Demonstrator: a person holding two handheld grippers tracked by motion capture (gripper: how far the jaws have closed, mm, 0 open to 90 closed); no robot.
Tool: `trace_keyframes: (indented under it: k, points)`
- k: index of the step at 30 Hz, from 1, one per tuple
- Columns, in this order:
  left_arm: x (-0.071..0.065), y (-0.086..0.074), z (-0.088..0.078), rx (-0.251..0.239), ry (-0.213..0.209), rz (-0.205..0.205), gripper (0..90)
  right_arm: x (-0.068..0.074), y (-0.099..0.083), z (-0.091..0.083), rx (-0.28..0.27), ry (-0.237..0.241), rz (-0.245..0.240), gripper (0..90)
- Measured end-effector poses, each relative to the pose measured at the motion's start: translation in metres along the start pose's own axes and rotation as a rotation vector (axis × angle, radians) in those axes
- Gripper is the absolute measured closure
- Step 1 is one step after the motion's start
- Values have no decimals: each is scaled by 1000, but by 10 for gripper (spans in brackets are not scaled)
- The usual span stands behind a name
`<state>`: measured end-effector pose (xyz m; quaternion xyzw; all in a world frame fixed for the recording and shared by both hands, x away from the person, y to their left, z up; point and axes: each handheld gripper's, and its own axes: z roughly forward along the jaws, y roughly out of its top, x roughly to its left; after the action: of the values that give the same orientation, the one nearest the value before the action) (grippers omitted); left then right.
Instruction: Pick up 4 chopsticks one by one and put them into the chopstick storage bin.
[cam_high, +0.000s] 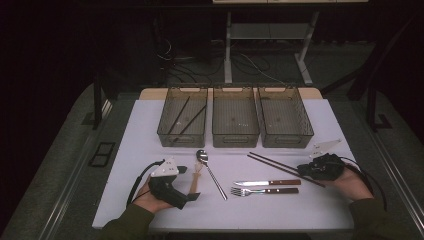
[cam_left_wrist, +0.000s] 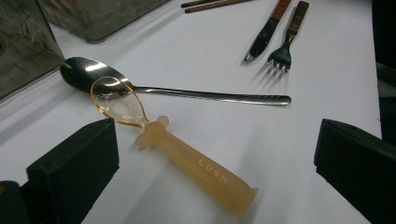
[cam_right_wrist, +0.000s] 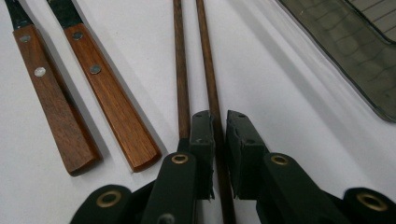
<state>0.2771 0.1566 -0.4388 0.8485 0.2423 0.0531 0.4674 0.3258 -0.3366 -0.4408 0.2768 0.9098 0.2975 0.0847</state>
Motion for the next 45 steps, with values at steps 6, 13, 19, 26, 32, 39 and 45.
trace_keyframes:
  k: [6,13,19,26,32,39,45]
  points:
    - [0,0,0,1,-1,0,0,-1,0,1,2,10,-22,847]
    - [0,0,0,-1,-4,0,0,-2,2,0,14,17,-41,856]
    - [0,0,0,0,-5,0,0,-4,3,0,15,30,-39,857]
    - [0,0,0,1,-3,1,0,-5,4,-7,-17,40,-34,858]
    - [0,0,0,0,-5,1,0,-3,4,-14,-51,57,-34,858]
    - [0,0,0,-3,-3,0,0,2,9,-21,-82,78,-39,858]
    - [0,0,0,-5,-1,0,0,7,17,-24,-116,102,-33,857]
